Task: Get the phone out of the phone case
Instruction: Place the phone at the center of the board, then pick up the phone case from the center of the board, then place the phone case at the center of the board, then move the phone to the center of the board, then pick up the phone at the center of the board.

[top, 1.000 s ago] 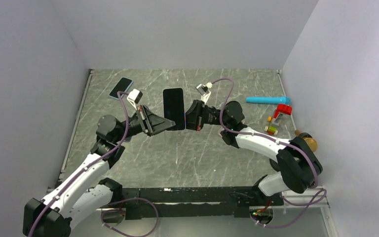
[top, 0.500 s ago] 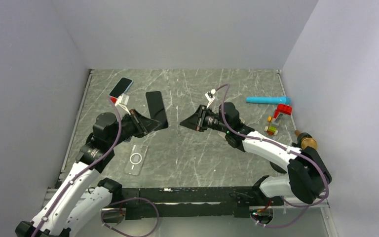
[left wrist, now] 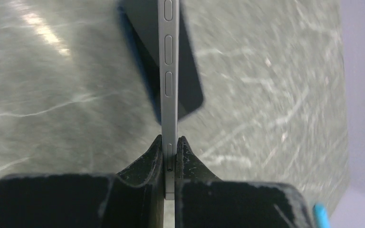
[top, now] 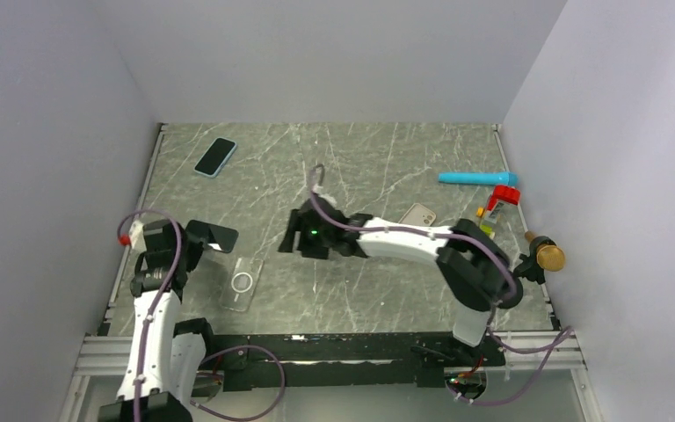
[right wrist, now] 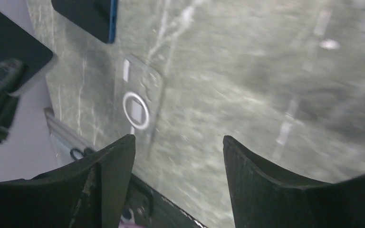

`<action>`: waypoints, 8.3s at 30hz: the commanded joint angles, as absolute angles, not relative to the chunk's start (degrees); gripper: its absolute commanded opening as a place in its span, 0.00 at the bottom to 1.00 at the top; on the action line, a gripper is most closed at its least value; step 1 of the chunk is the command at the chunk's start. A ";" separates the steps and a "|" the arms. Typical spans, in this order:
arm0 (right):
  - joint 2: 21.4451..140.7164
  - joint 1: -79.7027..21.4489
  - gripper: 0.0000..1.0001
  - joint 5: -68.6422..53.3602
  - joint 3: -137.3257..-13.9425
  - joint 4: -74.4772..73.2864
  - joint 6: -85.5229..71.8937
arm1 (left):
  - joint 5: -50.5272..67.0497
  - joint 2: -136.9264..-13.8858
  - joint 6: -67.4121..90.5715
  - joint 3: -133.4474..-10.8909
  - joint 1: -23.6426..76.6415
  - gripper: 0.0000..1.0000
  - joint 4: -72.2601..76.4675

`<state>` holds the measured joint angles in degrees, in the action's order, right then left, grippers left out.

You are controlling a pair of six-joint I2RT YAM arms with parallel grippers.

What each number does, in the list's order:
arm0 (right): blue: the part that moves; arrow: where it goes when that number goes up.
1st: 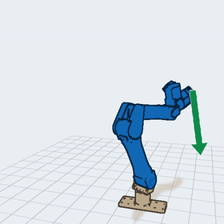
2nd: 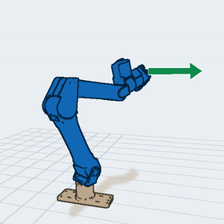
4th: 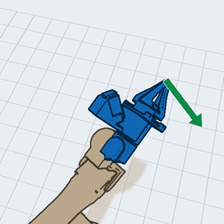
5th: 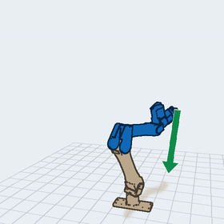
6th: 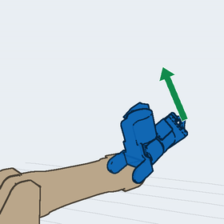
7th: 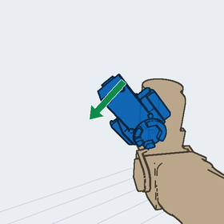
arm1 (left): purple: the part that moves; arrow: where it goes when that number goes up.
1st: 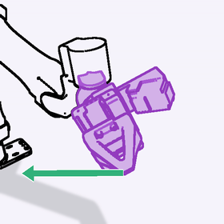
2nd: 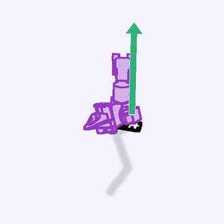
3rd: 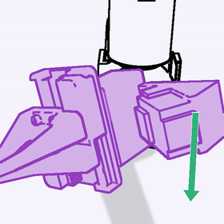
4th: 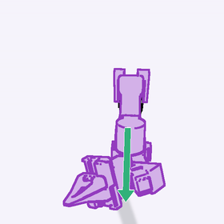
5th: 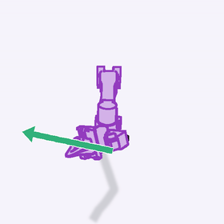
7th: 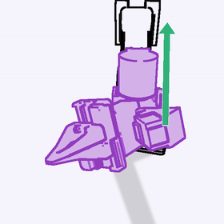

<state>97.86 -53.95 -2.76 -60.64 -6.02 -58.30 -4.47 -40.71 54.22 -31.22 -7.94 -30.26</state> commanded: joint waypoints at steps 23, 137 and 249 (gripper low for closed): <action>134.47 -71.36 0.91 19.39 -108.55 -46.17 -72.92 | 10.22 -35.65 70.38 -9.76 -24.43 0.00 -10.41; 47.75 -30.81 1.00 -10.79 -41.79 -17.29 -33.37 | 28.36 -128.80 33.52 -100.19 -23.51 0.98 -15.54; 48.78 -42.62 1.00 20.61 -45.83 -40.63 -44.23 | 4.43 -118.54 8.27 -87.31 27.07 0.16 -44.09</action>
<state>48.99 -42.44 17.54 -43.86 -39.35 -44.75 -0.95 -118.96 11.44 -88.36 26.89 -49.50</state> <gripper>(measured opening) 0.995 0.699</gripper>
